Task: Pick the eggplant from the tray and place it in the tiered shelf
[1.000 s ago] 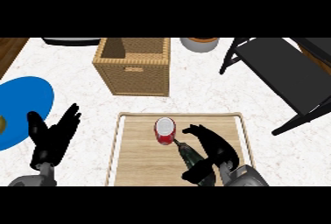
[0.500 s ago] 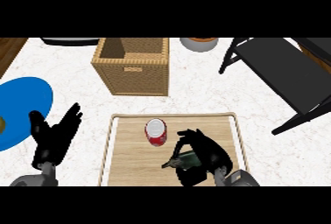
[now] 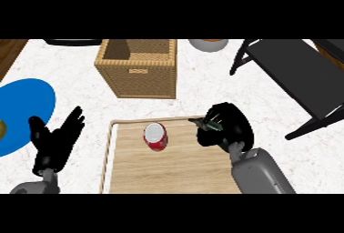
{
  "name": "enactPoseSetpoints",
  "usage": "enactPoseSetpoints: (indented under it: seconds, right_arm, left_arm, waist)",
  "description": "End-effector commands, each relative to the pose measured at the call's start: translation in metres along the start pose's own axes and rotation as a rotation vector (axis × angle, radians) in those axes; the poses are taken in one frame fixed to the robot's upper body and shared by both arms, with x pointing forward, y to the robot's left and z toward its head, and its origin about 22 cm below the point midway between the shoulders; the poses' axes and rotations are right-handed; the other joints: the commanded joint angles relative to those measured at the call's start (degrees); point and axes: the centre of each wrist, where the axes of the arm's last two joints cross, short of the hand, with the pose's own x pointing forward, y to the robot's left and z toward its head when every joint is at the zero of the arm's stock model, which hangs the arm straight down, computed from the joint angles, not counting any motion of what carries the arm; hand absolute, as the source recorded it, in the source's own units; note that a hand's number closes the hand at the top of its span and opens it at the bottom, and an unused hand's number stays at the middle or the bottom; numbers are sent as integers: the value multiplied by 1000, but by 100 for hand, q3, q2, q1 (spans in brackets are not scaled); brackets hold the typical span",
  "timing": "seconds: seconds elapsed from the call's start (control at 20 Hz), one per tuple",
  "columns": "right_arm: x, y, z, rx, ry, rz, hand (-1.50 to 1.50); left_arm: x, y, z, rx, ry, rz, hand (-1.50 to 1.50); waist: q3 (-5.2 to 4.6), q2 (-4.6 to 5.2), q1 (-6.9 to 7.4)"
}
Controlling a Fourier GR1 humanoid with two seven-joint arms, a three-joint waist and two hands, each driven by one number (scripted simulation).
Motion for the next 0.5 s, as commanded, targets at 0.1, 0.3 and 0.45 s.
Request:
enactPoseSetpoints:
  seconds: [0.1,0.3,0.45]
  right_arm:
    - [54,-45,-23,-510,144,-106,150]
    - [111,-68,-12,-735,131,-106,150]
    - [142,-89,-3,-877,159,-102,150]
  left_arm:
    - [-5,-8,-4,-30,40,2,0]
    - [-3,-12,-5,-46,37,-8,0]
    - [-6,-6,-3,-28,49,-16,0]
  waist:
    - [-41,64,173]
    - [-40,7,193]
    - [-36,-16,166]
